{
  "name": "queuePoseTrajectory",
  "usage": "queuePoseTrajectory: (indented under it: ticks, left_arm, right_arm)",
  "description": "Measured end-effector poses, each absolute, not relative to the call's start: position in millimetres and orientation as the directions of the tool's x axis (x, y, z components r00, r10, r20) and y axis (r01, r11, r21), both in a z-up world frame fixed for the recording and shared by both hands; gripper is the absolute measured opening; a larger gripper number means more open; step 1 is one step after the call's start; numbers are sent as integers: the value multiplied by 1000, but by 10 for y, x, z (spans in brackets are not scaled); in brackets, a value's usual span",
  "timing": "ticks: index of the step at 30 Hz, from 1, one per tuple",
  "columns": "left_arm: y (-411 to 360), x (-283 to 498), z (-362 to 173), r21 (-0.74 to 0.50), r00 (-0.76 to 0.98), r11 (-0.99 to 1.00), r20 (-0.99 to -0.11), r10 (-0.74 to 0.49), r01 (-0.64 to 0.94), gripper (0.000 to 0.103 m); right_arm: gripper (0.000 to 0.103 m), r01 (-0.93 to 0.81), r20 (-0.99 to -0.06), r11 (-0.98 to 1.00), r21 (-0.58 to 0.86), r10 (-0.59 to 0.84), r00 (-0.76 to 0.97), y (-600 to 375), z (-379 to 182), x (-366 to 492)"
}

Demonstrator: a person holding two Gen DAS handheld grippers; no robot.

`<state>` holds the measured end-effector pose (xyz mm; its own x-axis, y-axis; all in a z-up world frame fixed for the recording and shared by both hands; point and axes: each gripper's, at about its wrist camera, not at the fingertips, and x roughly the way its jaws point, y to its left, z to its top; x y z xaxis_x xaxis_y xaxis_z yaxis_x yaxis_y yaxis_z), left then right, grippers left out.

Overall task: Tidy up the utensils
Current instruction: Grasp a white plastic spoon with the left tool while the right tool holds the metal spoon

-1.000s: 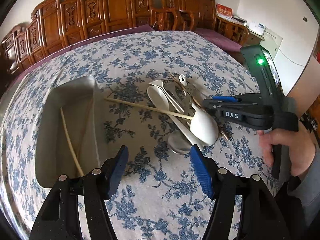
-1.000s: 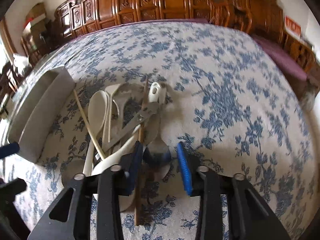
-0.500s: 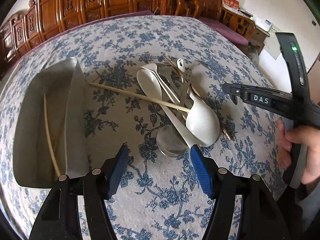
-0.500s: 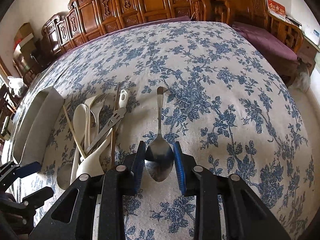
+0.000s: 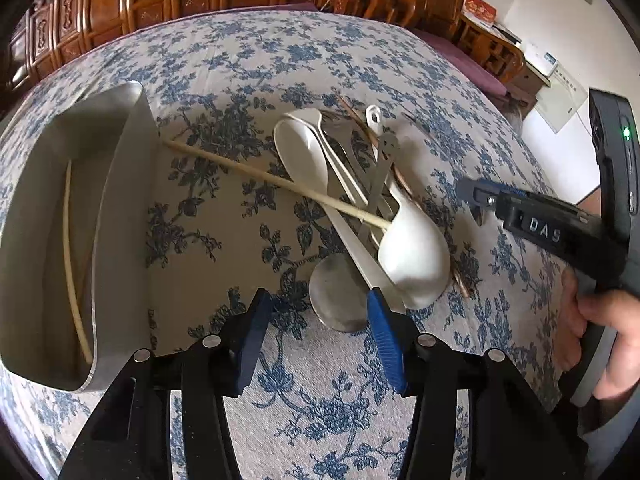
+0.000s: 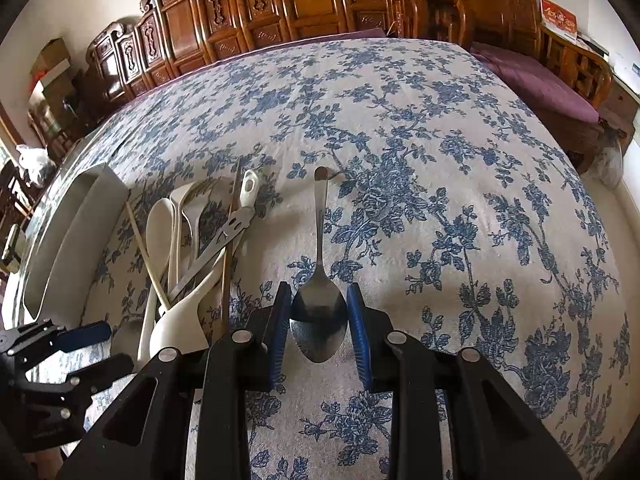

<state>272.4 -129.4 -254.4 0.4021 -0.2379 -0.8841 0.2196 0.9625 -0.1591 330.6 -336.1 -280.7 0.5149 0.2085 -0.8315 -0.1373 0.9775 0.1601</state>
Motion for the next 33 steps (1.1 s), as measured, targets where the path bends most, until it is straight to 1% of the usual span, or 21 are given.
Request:
queuePoseTrajectory:
  ticks: [6,7,8,9,13,16,17,18,20,25,28,29,31,32,33]
  left_arm:
    - [-1384,2878,-2435,-162,422,959,-872,-250,232,48]
    - [-1406,2922,-2444,-156,417,960,-876,-242,231,47]
    - [-1434,2983,-2471,-148,407,963,-884,-230,223,42]
    - [-1447,3015,-2487,-149,399,964,-888,-228,221,39]
    - [-1540,3138,-2582,-112,378,968,-906,-192,222,38]
    - [-1562,3207,-2588,-111,383,970,-904,-190,218,38]
    - [-1557,3239,-2588,-111,379,971,-906,-186,211,36]
    - [-1551,3258,-2583,-115,375,971,-908,-189,211,32]
    - [-1500,3288,-2586,-104,367,975,-914,-172,198,27]
    - [-1421,3305,-2595,-94,358,977,-920,-159,194,29]
    - [-1428,3350,-2598,-73,357,979,-924,-138,189,34]
    - [-1406,3379,-2606,-71,358,981,-924,-133,180,32]
    - [-1341,3427,-2608,-79,358,986,-925,-128,149,22]
    - [-1316,3444,-2607,-81,357,987,-925,-126,139,14]
    - [-1289,3464,-2614,-79,357,989,-926,-121,128,9]
  right_arm:
    - [32,-139,-831,977,163,212,515,-3348,-2809,3310]
    - [32,-139,-831,977,162,211,515,-3351,-2811,3310]
    - [32,-139,-831,977,162,211,514,-3352,-2808,3310]
    - [32,-139,-831,977,162,211,515,-3353,-2807,3309]
    - [32,-134,-829,977,168,214,517,-3365,-2807,3311]
    - [32,-133,-827,976,175,219,518,-3381,-2801,3312]
    - [32,-134,-826,975,178,222,518,-3382,-2798,3312]
    - [32,-135,-826,974,179,224,518,-3386,-2794,3310]
    - [32,-138,-824,973,182,228,519,-3386,-2790,3310]
    - [32,-136,-818,971,197,240,523,-3399,-2768,3307]
    - [32,-140,-817,970,200,244,523,-3383,-2760,3305]
    - [32,-141,-817,970,199,244,523,-3380,-2759,3303]
    - [32,-140,-817,969,202,245,522,-3381,-2757,3296]
    - [32,-139,-816,969,205,247,522,-3389,-2756,3293]
    - [32,-138,-816,969,206,248,523,-3392,-2756,3293]
